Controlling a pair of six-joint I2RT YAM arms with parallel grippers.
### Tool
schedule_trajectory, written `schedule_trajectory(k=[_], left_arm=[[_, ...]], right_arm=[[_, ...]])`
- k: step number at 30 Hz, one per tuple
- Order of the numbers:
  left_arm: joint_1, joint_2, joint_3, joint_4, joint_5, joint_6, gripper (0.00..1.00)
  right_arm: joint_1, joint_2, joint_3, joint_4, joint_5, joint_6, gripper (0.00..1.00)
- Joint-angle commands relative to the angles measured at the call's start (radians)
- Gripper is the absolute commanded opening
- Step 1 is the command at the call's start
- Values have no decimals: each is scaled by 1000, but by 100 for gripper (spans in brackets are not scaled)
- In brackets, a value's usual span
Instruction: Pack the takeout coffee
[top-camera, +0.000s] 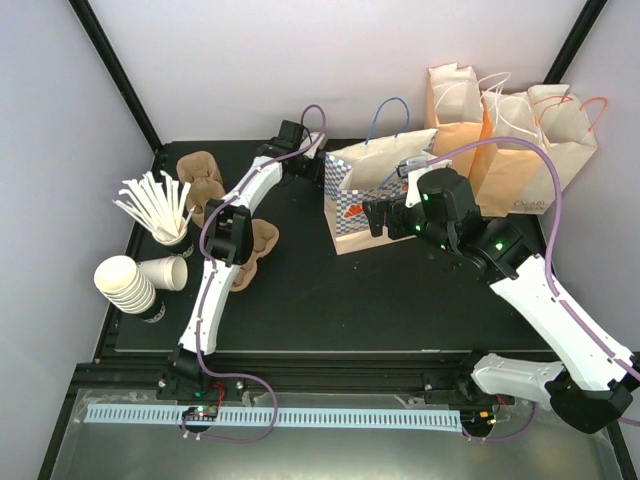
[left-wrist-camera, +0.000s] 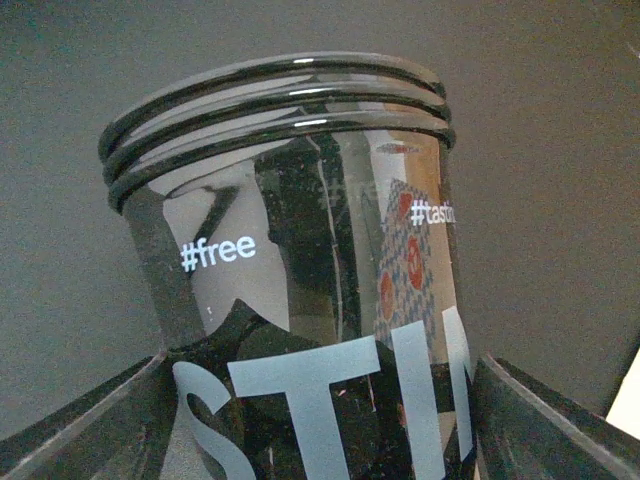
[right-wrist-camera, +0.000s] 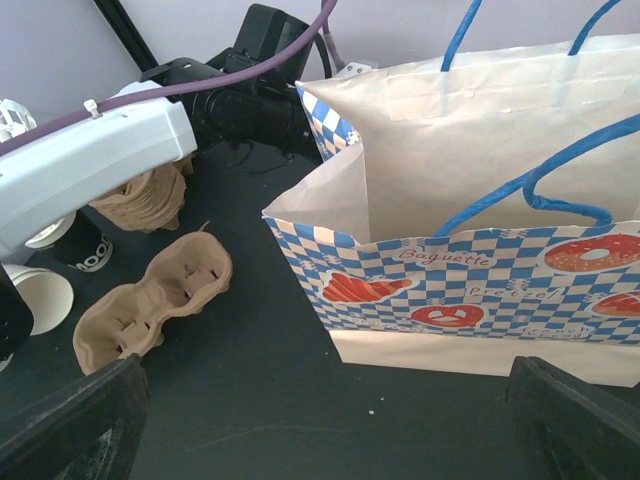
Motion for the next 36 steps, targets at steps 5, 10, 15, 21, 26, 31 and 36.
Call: schedule_trajectory(k=[5, 10, 15, 21, 26, 31, 36], left_arm=[[-3, -60, -27, -22, -21, 7, 71], [5, -161, -138, -5, -34, 14, 59], [30, -303, -304, 21, -24, -34, 55], [43, -560, -590, 109, 30, -136, 52], [43, -848, -941, 273, -27, -206, 50], [41, -1158, -1302, 454, -2, -298, 50], [24, -1469, -1679, 745, 148, -319, 49]], right_arm=[[-6, -20, -22, 22, -8, 15, 100], [-7, -14, -24, 28, -26, 14, 100], [-7, 5, -16, 38, -58, 0, 100], [-6, 66, -3, 68, -142, -10, 100], [-8, 128, 42, 88, -239, 1, 100], [-8, 166, 70, 81, -297, 2, 98], [-21, 198, 106, 40, -335, 26, 96]])
